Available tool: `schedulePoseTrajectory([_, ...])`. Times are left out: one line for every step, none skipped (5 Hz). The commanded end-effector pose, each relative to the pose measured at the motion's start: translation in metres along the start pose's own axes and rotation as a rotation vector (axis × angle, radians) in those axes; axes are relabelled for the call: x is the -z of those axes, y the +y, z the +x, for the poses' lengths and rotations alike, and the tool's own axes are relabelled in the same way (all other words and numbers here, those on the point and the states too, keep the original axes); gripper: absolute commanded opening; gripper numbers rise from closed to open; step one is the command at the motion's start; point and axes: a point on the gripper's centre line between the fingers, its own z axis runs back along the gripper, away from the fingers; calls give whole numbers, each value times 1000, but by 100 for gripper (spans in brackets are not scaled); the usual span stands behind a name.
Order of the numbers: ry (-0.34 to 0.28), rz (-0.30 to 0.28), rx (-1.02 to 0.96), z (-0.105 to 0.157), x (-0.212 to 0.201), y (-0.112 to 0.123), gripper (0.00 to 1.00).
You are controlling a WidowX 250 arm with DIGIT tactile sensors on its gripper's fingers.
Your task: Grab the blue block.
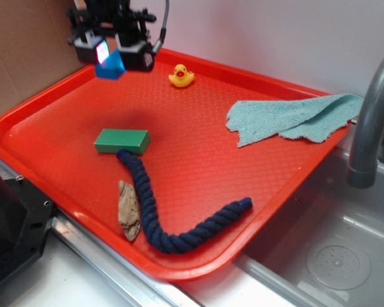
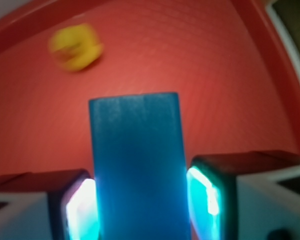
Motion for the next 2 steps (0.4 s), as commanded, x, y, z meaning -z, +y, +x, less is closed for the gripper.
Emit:
schedulePoseTrajectory([-75, -122, 210, -25, -109, -8, 0])
schedulePoseTrajectory([-70, -134, 201, -23, -112, -1, 0])
